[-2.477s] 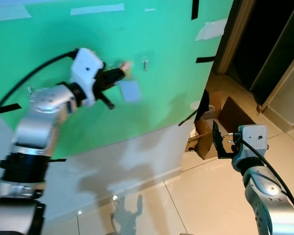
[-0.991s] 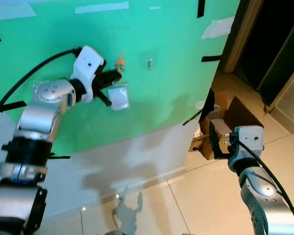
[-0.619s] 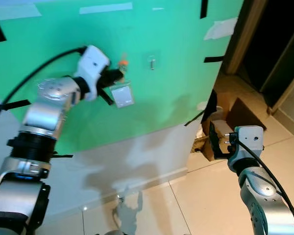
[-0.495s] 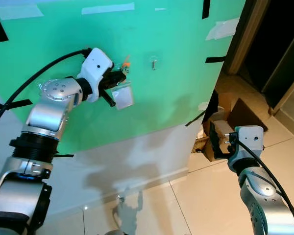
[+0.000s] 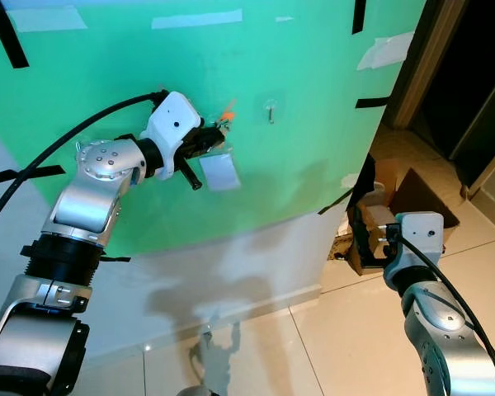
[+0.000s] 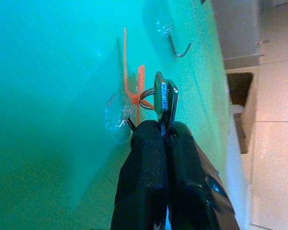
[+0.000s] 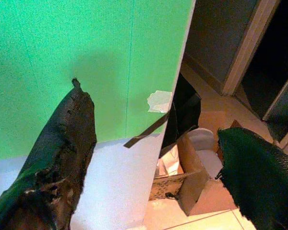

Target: Hang keys on a hook

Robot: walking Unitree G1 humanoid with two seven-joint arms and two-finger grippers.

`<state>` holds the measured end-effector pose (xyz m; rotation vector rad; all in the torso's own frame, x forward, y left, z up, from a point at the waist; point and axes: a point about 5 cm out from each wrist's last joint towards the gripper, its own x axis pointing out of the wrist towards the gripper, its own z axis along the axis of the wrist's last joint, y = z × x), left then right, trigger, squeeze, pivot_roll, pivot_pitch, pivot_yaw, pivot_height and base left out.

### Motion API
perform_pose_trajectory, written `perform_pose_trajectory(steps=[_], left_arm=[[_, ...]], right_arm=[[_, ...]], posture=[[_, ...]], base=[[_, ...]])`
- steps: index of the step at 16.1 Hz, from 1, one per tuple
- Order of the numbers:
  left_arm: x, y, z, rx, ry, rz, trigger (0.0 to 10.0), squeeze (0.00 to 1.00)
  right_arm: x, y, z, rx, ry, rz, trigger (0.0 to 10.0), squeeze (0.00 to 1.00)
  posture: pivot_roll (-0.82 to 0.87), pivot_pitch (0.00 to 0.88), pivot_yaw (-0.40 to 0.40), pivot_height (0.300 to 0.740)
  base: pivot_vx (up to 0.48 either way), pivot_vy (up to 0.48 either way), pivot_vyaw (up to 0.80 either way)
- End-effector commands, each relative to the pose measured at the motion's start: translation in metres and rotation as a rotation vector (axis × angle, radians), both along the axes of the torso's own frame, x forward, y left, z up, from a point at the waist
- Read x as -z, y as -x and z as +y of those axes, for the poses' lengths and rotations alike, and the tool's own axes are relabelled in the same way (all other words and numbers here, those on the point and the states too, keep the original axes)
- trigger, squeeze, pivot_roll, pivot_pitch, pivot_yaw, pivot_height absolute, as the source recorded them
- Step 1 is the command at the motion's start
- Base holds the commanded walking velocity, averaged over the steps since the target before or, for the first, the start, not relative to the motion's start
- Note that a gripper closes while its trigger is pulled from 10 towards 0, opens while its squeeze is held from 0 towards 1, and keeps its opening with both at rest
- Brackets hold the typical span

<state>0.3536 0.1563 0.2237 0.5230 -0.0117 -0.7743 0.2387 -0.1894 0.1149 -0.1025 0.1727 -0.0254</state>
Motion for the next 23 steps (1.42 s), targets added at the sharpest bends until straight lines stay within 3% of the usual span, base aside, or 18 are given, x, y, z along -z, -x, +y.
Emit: perform_pose_trajectory(steps=[1, 3, 4, 5, 7, 11, 13, 17, 19, 20, 23], left_arm=[[0.01, -0.005, 0.004, -0.054, -0.078, 0.007, 10.0, 0.0], [0.004, -0.011, 0.015, -0.138, -0.122, -0.052, 10.0, 0.0], [-0.006, -0.021, 0.026, -0.246, -0.088, -0.094, 10.0, 0.0], [-0.01, -0.025, 0.029, -0.287, -0.044, -0.098, 10.0, 0.0], [-0.015, -0.028, 0.025, -0.27, 0.184, -0.013, 10.0, 0.0], [-0.023, -0.028, 0.023, -0.226, 0.315, 0.036, 10.0, 0.0], [-0.028, -0.026, 0.027, -0.198, 0.292, 0.005, 10.0, 0.0], [-0.04, -0.011, 0.03, -0.047, 0.093, -0.13, 10.0, 0.0], [-0.045, -0.009, 0.035, -0.038, 0.085, -0.132, 10.0, 0.0], [-0.046, -0.006, 0.045, -0.023, 0.045, -0.107, 10.0, 0.0], [-0.037, -0.001, 0.044, 0.02, 0.051, -0.051, 10.0, 0.0]], right_arm=[[0.0, 0.0, -0.001, 0.007, 0.006, 0.002, 10.0, 0.0], [0.001, 0.0, -0.001, 0.004, 0.007, 0.004, 10.0, 0.0], [0.001, -0.001, 0.0, 0.0, 0.01, 0.007, 10.0, 0.0], [0.001, -0.001, 0.0, -0.001, 0.01, 0.007, 10.0, 0.0], [0.001, -0.001, 0.0, 0.002, 0.011, 0.006, 10.0, 0.0], [0.001, 0.001, -0.001, 0.01, 0.009, 0.006, 10.0, 0.0], [0.001, 0.001, -0.001, 0.01, 0.009, 0.005, 10.0, 0.0], [0.002, 0.0, 0.0, -0.002, 0.019, 0.006, 10.0, 0.0], [0.002, 0.0, 0.0, -0.004, 0.02, 0.005, 10.0, 0.0], [0.002, 0.0, 0.001, -0.008, 0.022, 0.007, 10.0, 0.0], [0.003, 0.001, 0.002, -0.013, 0.022, 0.009, 10.0, 0.0]], posture=[[-0.06, 0.0, 0.056, 0.74], [-0.06, 0.0, 0.055, 0.74], [-0.06, 0.0, 0.055, 0.74], [-0.06, 0.0, 0.056, 0.74], [-0.06, 0.0, 0.06, 0.74], [-0.06, 0.0, 0.067, 0.74], [-0.06, 0.0, 0.066, 0.74], [-0.06, 0.0, 0.057, 0.74], [-0.06, 0.0, 0.056, 0.74], [-0.06, 0.0, 0.055, 0.74], [-0.05, 0.0, 0.054, 0.74]], base=[[0.0, 0.0, 0.0], [0.0, 0.0, 0.0], [0.0, 0.0, 0.0], [0.0, 0.0, 0.0], [0.0, 0.0, 0.0], [0.0, 0.0, 0.0], [0.0, 0.0, 0.0], [0.0, 0.0, 0.0], [0.0, 0.0, 0.0], [0.0, 0.0, 0.0], [0.0, 0.0, 0.0]])
